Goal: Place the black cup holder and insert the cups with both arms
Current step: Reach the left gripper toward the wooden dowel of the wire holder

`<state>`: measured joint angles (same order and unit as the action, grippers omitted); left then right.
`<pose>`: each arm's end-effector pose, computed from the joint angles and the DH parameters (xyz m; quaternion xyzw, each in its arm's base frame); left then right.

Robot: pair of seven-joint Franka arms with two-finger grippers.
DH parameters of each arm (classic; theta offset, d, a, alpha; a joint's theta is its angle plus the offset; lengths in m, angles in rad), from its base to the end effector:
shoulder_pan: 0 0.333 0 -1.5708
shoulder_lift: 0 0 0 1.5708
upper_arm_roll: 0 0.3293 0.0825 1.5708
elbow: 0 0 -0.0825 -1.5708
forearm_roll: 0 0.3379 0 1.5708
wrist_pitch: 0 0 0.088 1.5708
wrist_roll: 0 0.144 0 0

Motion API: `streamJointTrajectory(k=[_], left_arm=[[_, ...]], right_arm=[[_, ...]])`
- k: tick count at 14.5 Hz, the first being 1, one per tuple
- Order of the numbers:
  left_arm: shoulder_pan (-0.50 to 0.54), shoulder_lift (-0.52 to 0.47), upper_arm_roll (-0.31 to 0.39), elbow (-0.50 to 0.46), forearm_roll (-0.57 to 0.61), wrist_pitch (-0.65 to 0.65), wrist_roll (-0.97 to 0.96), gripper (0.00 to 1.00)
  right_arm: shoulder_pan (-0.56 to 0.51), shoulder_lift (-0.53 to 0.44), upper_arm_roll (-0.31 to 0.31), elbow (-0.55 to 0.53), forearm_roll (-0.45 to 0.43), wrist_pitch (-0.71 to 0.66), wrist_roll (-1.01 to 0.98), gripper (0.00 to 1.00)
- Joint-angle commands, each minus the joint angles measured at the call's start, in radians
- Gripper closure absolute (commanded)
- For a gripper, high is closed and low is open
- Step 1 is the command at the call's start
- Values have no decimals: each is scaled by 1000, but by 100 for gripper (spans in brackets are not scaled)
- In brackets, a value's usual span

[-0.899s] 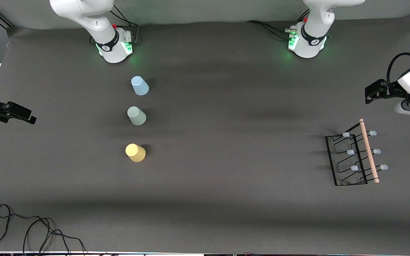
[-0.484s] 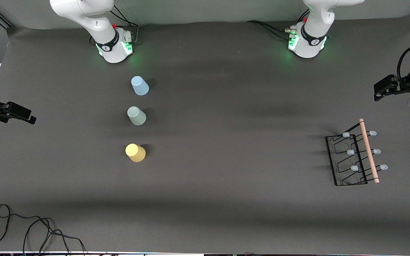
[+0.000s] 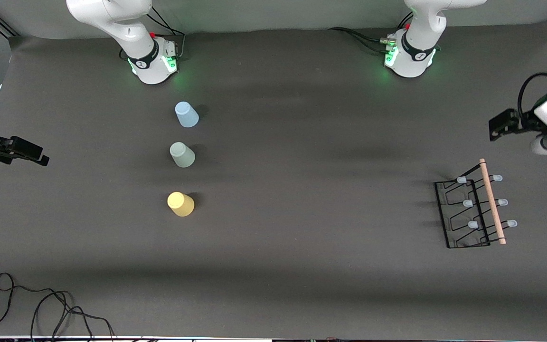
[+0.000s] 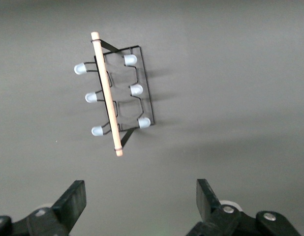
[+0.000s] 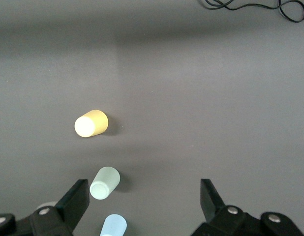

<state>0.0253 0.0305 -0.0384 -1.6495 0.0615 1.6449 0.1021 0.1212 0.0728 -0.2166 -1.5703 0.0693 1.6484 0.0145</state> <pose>0.5204 0.0019 0.5581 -0.9976 0.0603 0.0188 0.0292 0.5364 -0.0378 0.5708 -0.9980 0.0572 -0.0046 0.0266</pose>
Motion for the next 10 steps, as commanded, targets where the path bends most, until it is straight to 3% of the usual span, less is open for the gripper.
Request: streamJointTrajectory(k=[1,3,5,10], left_arm=[[56,32,-3,-95,0,152,-5,0],[65,28,-1,-235,1,313,-2,0],[85,48,-1,-315,1,422,5,2],[90,186,0,-337,12,532,-7,7]], right_arm=[[0,7,-6,16,14,-7,16,0],[-3,7,-7,16,14,-7,12,0],[-2,7,-9,15,14,-7,10,0],[0,5,-10,13,14,-7,8,0]])
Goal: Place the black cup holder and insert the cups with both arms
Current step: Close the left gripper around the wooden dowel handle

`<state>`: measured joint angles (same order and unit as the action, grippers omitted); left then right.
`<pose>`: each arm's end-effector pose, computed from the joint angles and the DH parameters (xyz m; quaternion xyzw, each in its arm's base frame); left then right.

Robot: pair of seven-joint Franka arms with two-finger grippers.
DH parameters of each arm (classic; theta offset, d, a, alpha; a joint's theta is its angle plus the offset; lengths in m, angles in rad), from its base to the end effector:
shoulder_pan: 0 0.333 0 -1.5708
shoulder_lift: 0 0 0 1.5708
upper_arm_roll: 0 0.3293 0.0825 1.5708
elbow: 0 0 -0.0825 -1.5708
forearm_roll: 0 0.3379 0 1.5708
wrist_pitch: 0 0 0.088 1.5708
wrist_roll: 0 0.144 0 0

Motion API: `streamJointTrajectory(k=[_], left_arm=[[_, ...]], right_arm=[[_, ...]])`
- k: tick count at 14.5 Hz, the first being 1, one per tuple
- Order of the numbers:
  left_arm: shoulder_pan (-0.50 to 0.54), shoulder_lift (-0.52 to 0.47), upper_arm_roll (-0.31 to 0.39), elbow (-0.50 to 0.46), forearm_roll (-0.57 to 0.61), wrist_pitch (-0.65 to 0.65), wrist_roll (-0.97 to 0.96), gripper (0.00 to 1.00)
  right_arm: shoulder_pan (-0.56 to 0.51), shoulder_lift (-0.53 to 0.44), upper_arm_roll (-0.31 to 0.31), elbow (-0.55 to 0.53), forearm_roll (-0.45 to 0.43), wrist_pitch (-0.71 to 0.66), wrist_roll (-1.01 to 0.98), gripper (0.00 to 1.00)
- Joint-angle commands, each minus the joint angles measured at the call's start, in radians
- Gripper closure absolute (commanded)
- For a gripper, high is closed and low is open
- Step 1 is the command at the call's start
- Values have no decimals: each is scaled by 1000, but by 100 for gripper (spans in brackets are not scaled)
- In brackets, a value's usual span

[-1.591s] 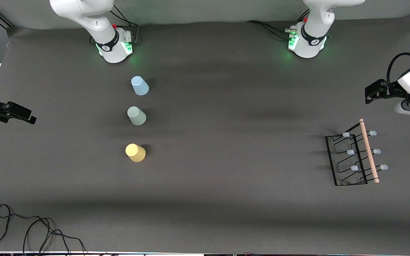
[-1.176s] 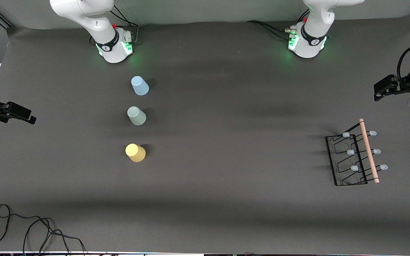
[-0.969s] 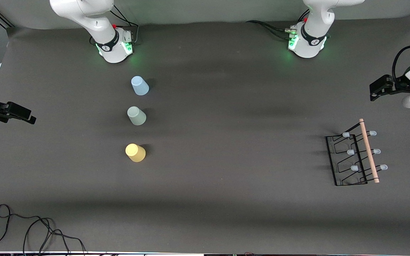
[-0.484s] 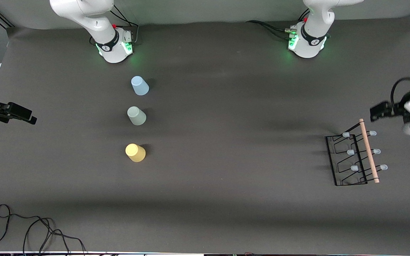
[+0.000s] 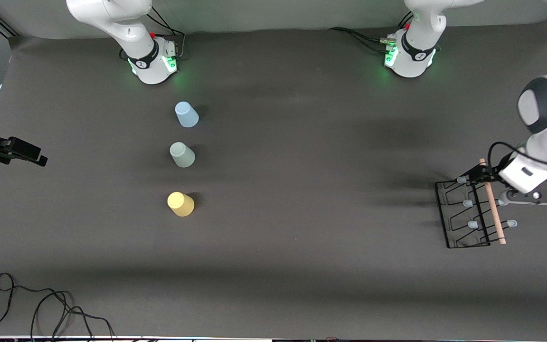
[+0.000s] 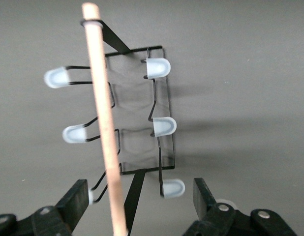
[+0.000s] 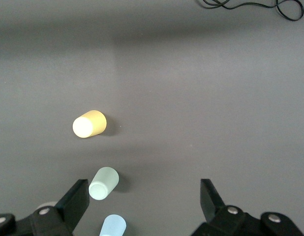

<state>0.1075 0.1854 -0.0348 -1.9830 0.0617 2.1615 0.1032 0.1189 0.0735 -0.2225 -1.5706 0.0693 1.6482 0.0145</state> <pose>0.5528 0.0452 0.3751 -0.9992 0.0322 0.0053 0.0220 0.5362 -0.0420 0.5704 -0.9978 0.0613 -0.0041 0.0263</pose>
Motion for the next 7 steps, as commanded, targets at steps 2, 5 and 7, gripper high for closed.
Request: streamJointTrajectory(k=[2,5,7], left_arm=[[46,68,-5,0,15,24,7,8],[49,109,-4,7,21,86,10,20],[49,121,-5,9,21,101,10,72]], right_arm=[[2,5,-6,14,12,-7,7,0],[2,5,-6,12,12,-7,5,0],[2,5,-6,14,12,-7,5,0]])
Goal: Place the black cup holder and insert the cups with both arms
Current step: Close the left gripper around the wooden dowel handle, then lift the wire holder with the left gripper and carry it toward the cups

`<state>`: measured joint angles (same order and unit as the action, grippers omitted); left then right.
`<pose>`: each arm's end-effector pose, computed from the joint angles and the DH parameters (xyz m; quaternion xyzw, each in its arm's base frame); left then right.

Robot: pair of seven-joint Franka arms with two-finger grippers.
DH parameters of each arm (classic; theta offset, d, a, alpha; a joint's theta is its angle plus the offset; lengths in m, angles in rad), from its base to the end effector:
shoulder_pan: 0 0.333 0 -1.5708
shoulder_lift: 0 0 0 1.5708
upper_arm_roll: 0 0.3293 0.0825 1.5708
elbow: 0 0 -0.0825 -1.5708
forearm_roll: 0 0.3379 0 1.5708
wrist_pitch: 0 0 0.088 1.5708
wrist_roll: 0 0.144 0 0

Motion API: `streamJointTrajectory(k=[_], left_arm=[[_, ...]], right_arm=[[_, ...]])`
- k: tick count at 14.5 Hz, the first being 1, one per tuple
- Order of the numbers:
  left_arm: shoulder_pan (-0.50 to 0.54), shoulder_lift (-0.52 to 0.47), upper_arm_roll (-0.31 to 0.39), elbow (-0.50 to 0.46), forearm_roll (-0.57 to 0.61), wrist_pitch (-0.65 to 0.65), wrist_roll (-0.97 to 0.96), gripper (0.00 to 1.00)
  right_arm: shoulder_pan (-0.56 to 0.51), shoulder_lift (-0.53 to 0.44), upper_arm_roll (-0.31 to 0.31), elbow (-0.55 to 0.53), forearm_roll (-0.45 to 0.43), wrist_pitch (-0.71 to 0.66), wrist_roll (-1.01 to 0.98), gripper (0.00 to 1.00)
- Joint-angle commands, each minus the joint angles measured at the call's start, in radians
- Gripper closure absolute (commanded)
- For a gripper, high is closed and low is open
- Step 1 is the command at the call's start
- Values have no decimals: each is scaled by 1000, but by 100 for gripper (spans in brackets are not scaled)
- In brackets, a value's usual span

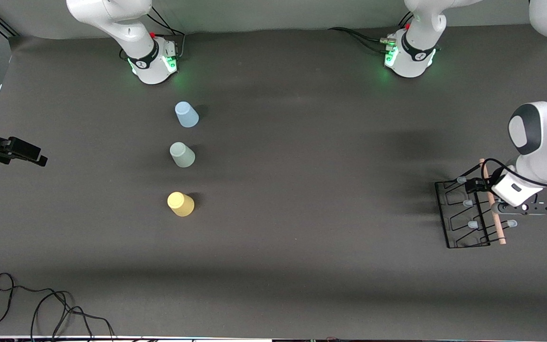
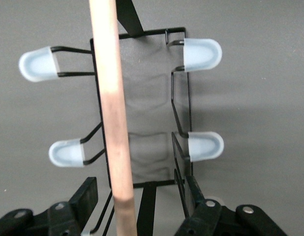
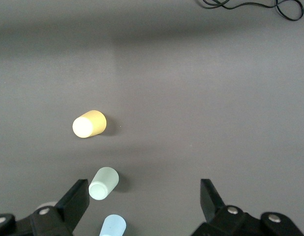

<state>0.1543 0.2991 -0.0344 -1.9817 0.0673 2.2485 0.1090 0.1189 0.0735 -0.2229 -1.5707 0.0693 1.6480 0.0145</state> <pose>0.5646 0.0726 0.3191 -0.9995 0.0154 0.0182 0.0188 0.5361 -0.0422 0.5703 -0.9978 0.0615 -0.0040 0.0263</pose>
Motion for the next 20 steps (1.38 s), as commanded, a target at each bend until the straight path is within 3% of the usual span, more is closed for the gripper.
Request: streamJointTrajectory(k=[1,3,6,8,14,20], left_arm=[[5,8,-5,20,16,8,4,94],[4,8,-5,59,14,-18,0,100],[-5,8,-7,182,12,-264,-2,100],[-24,-18,-18,214,2,-340,-41,100],[-205,-115,-24,196,2,-386,-270,100],[-485,-130,-24,179,-21,-365,-612,100]], right_arm=[[2,5,-6,12,12,-7,5,0],[2,5,-6,14,12,-7,5,0],[2,5,-6,12,12,-7,5,0],[2,5,-6,11,12,-7,5,0],[2,3,-6,9,12,-7,4,0],[2,-1,-6,8,10,-10,2,0]])
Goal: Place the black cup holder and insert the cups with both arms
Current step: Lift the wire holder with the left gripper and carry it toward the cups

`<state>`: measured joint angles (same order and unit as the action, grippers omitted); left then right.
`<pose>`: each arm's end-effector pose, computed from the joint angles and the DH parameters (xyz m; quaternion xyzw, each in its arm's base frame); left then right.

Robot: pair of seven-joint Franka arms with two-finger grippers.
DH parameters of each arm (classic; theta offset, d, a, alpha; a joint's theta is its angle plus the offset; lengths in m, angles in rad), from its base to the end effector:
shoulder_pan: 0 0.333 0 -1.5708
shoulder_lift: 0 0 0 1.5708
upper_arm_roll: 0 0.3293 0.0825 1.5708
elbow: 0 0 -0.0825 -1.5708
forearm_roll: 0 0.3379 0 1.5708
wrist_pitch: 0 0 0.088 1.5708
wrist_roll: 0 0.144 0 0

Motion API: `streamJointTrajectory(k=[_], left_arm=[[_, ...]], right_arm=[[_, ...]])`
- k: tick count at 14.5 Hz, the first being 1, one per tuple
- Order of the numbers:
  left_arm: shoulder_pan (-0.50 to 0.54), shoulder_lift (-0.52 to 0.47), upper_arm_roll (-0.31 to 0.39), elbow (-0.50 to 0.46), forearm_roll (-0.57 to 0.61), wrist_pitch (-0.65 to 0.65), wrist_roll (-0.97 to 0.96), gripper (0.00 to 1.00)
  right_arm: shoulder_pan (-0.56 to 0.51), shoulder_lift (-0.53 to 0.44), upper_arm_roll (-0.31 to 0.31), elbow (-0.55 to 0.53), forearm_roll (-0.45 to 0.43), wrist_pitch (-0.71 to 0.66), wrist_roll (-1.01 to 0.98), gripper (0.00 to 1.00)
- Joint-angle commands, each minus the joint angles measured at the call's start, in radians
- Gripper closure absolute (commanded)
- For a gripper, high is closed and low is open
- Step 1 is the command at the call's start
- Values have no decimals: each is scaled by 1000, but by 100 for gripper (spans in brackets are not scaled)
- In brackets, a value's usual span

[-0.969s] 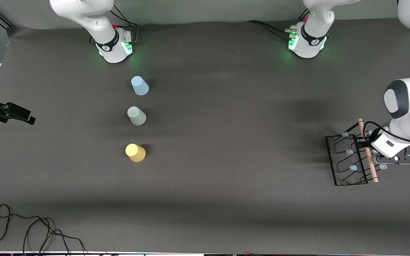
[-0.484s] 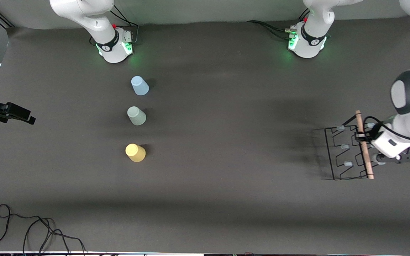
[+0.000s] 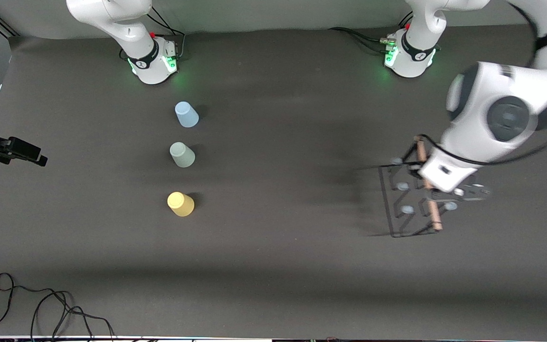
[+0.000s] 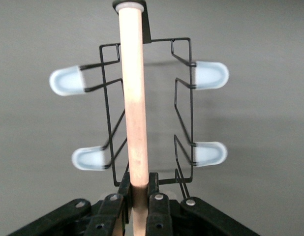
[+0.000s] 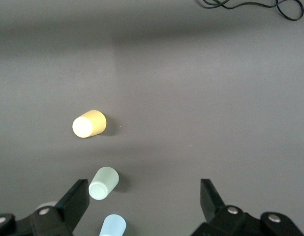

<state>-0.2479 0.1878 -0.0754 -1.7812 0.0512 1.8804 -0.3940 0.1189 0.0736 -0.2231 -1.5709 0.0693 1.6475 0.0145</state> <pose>0.5343 -0.1708 0.4352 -0.9985 -0.0268 0.0352 0.0313 0.5361 -0.0423 0.5701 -0.9978 0.0616 -0.0036 0.0263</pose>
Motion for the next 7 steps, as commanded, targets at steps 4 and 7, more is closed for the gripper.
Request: streamJointTrajectory(k=[4,7], left_arm=[[-266,10,16,-15,-21,28,-322,100],[-410,100,16,29,-11,121,-555,100]], right_arm=[[2,-3,-5,6,10,-9,2,0],[2,-3,-5,6,10,-11,2,0]])
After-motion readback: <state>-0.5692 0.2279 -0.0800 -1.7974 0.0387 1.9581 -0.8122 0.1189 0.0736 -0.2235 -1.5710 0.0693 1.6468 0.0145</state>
